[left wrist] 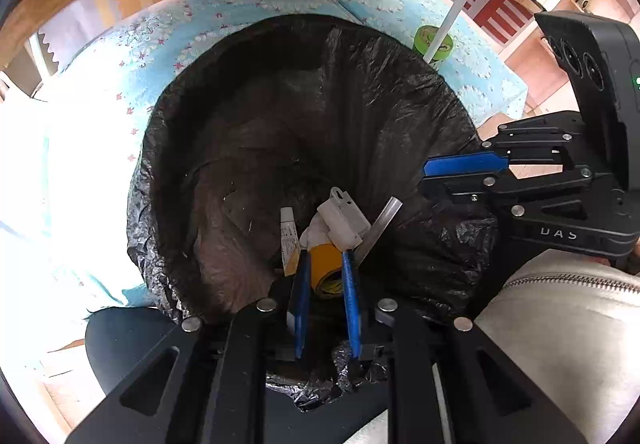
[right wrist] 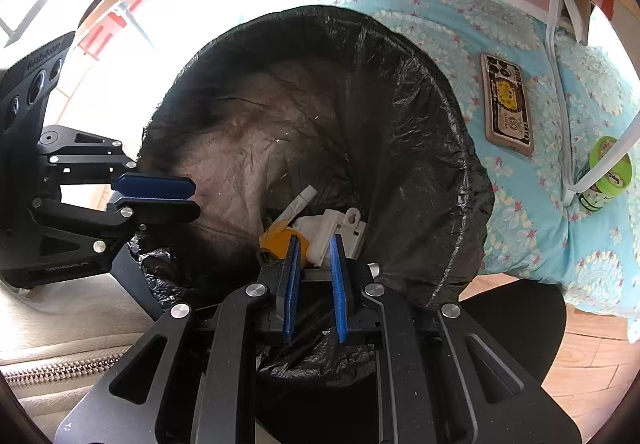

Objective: Collect trash
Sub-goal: 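Lower both tools into the bin and open them to drop the tubes, then raise both open tools back toward the items on the bed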

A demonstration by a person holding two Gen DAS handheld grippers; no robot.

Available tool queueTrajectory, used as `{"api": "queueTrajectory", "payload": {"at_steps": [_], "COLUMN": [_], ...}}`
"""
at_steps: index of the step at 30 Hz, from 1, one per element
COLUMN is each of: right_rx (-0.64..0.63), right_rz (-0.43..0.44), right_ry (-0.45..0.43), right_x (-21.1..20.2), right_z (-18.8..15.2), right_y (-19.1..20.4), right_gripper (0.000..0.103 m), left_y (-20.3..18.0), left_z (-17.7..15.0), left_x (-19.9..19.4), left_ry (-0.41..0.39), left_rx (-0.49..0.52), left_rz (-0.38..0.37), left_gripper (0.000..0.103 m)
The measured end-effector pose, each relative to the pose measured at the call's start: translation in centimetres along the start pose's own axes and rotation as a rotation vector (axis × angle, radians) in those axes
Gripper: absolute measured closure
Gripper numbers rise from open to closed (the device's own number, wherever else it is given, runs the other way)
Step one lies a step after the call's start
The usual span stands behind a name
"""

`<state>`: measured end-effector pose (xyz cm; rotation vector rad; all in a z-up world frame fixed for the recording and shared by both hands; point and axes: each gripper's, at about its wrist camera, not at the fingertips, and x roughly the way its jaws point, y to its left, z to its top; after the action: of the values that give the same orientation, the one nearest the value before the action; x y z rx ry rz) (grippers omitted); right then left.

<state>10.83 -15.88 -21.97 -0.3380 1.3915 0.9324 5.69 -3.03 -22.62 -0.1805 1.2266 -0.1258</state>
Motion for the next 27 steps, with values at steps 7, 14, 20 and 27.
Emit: {"api": "queueTrajectory", "payload": {"at_steps": [7,14,20,27], "right_rx": [0.002,-0.015,-0.031,-0.059], "right_rz": [-0.004,0.002,0.005,0.005], "right_ry": [-0.022,-0.064,-0.107,-0.165], "right_x": [-0.9,-2.5,-4.3,-6.7], "right_z": [0.1,0.6,1.0,1.9], "right_y": [0.1,0.4,0.5,1.1], "right_gripper": [0.087,0.087,0.085,0.081], "left_y": [-0.3,-1.1,-1.5,-1.6], "left_z": [0.0,0.2,0.3,0.9], "left_x": [-1.7,-4.0,-6.1,-8.1], "left_ry": [-0.048,-0.120,-0.184,-0.233], "left_rx": [0.011,0.053,0.068,0.088], "left_rz": [-0.017,-0.033,-0.027,-0.006], "left_gripper": [0.088,0.088,0.055,0.051]}}
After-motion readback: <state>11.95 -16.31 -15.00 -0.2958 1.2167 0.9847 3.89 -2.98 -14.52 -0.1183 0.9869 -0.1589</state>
